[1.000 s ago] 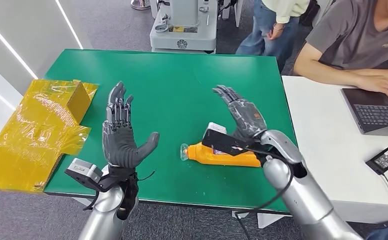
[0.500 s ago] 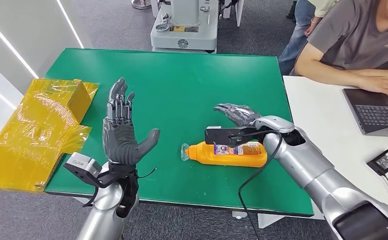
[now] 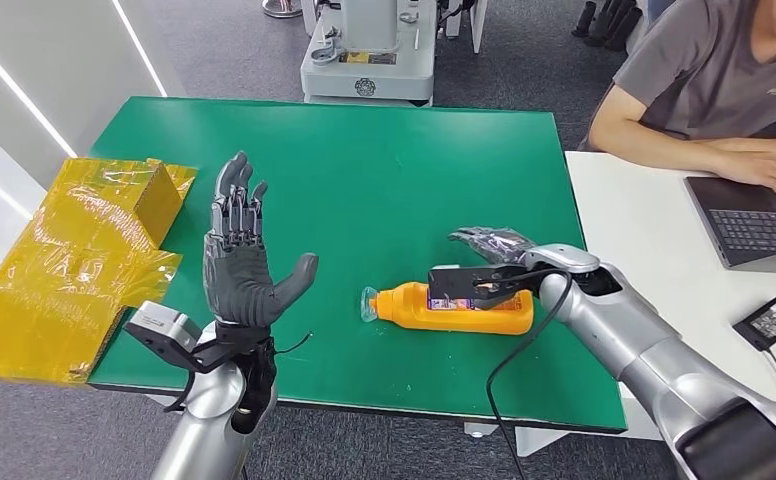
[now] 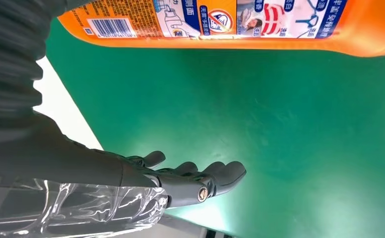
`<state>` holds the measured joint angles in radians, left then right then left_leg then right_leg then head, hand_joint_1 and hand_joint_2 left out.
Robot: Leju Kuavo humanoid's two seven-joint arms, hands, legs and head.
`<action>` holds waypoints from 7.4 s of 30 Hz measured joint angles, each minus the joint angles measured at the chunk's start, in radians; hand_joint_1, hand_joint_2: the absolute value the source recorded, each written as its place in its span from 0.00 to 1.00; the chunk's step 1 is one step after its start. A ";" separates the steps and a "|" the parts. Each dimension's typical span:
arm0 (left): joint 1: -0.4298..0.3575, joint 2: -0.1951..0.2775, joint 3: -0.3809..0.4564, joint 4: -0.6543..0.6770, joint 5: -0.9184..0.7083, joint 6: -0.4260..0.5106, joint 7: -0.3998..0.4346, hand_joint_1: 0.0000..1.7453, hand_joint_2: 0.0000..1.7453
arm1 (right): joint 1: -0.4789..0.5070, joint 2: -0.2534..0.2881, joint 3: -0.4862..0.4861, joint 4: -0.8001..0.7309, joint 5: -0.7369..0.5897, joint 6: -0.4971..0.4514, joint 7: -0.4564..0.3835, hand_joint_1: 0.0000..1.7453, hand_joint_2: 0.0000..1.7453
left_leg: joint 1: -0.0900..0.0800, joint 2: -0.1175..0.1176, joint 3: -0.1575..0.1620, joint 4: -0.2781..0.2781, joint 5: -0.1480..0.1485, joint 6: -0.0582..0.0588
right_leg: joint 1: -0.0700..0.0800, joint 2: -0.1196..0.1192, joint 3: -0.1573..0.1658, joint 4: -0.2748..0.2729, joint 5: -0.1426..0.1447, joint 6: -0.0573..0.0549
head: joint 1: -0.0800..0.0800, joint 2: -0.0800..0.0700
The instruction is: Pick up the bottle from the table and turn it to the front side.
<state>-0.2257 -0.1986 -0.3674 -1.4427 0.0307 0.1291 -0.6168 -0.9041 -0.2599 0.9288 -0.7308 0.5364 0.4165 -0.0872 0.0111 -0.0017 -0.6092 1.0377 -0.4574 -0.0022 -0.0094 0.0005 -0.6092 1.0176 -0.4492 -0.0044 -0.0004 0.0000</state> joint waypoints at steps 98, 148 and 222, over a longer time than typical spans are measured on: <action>-0.012 -0.001 -0.041 0.047 0.101 -0.245 0.070 0.00 1.00 | 0.531 0.230 -0.381 -0.429 0.095 -0.894 -0.252 1.00 1.00 | 0.000 -0.001 0.002 -0.001 0.000 0.002 | 0.000 -0.001 0.003 -0.001 0.000 0.001 | 0.000 0.000; -0.062 -0.004 -0.021 0.162 0.077 -0.295 0.069 0.00 1.00 | 0.493 0.215 -0.315 -0.303 0.183 -0.576 -0.291 1.00 1.00 | 0.000 -0.001 0.000 -0.001 0.000 0.002 | 0.000 -0.001 0.001 -0.001 0.000 0.001 | 0.000 0.000; -0.011 0.000 -0.020 0.109 0.078 -0.183 0.075 1.00 1.00 | 0.827 0.308 -0.382 -1.008 -0.557 -0.791 -0.555 0.00 1.00 | 0.000 -0.001 0.000 -0.001 0.000 0.001 | 0.000 -0.002 0.001 -0.001 -0.001 0.001 | 0.000 0.000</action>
<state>-0.2367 -0.1983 -0.3877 -1.3336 0.1090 -0.0538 -0.5416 -0.0776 0.0483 0.5470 -1.7384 -0.0204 -0.3744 -0.6424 0.0111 -0.0032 -0.6097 1.0365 -0.4575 -0.0012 -0.0093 -0.0011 -0.6086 1.0170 -0.4503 -0.0033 -0.0004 0.0000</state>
